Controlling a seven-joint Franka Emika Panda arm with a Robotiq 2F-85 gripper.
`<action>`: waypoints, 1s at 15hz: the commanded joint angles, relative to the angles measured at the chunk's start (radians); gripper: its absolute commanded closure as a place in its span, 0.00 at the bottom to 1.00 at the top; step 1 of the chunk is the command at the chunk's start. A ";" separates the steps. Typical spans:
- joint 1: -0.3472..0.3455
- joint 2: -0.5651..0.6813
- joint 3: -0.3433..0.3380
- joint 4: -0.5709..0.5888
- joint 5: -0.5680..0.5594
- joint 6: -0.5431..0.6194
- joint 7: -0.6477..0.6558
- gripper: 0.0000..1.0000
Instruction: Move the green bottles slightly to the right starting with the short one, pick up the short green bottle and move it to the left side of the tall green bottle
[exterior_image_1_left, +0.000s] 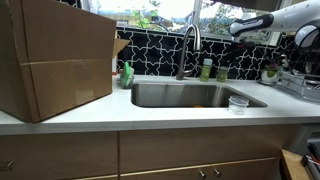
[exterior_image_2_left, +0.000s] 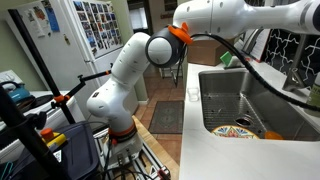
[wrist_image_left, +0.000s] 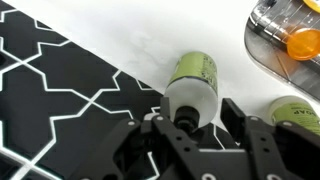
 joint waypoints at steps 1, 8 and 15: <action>-0.010 0.024 0.008 0.047 0.027 -0.019 0.039 0.13; 0.037 -0.056 0.003 0.056 0.034 -0.073 0.174 0.00; 0.092 -0.019 0.039 0.098 0.052 -0.140 0.301 0.00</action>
